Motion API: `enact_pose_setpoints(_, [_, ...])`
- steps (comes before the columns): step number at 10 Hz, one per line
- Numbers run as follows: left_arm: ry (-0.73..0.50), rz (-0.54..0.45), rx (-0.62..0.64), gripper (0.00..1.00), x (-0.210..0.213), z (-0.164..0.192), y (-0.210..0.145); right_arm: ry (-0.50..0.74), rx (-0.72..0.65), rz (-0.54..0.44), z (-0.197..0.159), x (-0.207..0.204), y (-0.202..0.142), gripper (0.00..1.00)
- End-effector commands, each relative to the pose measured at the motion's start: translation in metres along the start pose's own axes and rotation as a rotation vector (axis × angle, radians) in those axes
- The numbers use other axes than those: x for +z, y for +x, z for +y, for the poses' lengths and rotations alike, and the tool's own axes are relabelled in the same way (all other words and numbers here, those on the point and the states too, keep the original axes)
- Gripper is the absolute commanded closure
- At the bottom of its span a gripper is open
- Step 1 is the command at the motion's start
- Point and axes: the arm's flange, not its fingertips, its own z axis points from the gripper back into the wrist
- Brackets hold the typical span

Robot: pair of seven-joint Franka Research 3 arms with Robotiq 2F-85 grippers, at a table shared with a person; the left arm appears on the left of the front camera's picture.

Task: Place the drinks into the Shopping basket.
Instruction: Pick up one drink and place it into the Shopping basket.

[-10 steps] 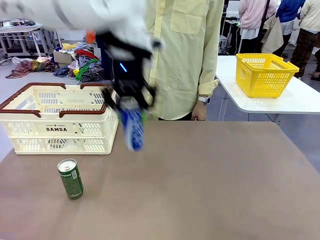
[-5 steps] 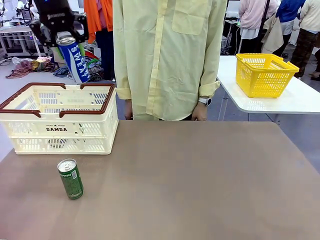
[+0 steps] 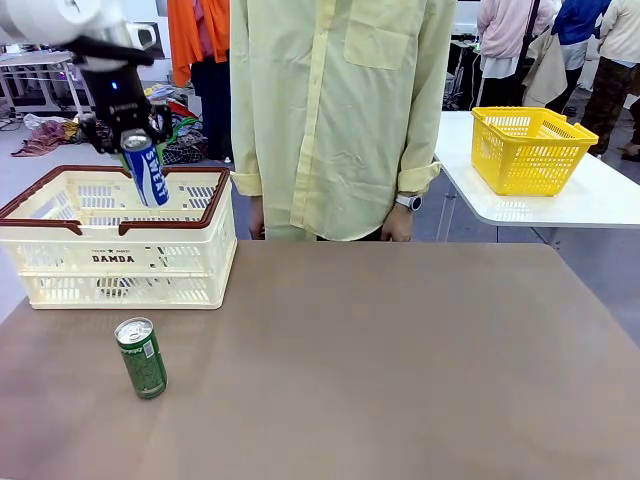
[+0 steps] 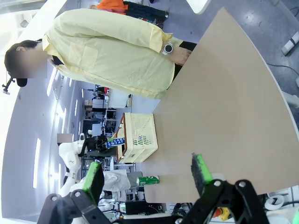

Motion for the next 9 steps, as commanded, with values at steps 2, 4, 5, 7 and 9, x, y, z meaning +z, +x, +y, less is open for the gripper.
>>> enact_pose_setpoints(2, [0.056,0.087,-0.020,1.00,-0.039,-0.007,0.019,0.021,0.026,-0.012,0.001,0.002,0.000,0.00])
enact_pose_setpoints(4, [0.118,0.130,-0.032,1.00,-0.069,-0.009,0.022,0.021,0.026,-0.012,0.001,0.002,0.000,0.00])
enact_pose_setpoints(5, [0.125,0.143,-0.049,1.00,-0.083,-0.014,0.022,0.021,0.026,-0.012,0.001,0.002,0.000,0.00])
enact_pose_setpoints(7, [0.102,0.159,-0.063,1.00,-0.097,-0.017,0.023,0.021,0.026,-0.012,0.001,0.002,0.000,0.00])
enact_pose_setpoints(9, [0.056,0.151,-0.066,1.00,-0.089,-0.015,0.022,0.021,0.026,-0.012,0.001,0.002,0.000,0.00])
